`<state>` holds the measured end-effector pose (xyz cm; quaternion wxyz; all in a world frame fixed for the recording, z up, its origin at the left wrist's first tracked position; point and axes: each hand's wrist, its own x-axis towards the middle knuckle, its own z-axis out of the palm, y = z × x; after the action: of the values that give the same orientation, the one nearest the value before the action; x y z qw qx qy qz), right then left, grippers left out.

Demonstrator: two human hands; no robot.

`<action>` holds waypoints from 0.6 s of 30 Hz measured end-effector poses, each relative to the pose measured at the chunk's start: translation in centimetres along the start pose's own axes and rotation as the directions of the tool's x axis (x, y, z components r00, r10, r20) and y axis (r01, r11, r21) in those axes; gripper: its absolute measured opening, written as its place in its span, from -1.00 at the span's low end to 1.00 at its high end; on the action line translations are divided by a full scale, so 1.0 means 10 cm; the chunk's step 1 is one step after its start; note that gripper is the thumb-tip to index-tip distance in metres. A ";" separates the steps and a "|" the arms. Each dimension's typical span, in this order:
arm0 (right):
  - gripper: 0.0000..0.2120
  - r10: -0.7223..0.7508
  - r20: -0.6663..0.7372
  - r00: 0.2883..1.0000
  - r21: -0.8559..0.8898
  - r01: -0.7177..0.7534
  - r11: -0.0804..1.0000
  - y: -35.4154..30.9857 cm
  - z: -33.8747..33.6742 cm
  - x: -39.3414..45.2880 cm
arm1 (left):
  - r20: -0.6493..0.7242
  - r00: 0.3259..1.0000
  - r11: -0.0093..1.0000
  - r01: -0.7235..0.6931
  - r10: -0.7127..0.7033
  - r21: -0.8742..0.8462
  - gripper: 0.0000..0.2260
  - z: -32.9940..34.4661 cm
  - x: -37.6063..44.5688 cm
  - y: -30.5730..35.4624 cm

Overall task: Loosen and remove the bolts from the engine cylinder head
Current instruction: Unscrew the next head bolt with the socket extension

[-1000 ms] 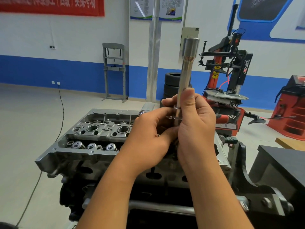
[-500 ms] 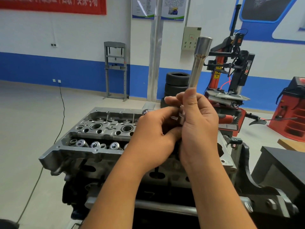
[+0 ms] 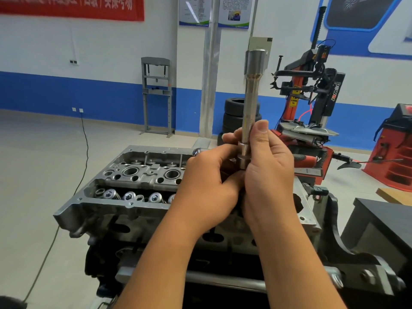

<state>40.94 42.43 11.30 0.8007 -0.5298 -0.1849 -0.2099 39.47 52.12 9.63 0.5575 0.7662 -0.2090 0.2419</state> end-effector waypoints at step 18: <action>-0.66 -0.083 0.051 0.995 -0.104 0.088 0.991 -0.19 -0.14 0.04 | -0.042 0.999 1.000 0.018 -0.018 -0.011 -0.73 0.00 -0.02 0.01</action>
<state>40.38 40.39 12.41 0.7571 -0.5680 -0.2144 -0.2412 39.28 52.12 9.60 0.5679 0.7599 -0.1916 0.2518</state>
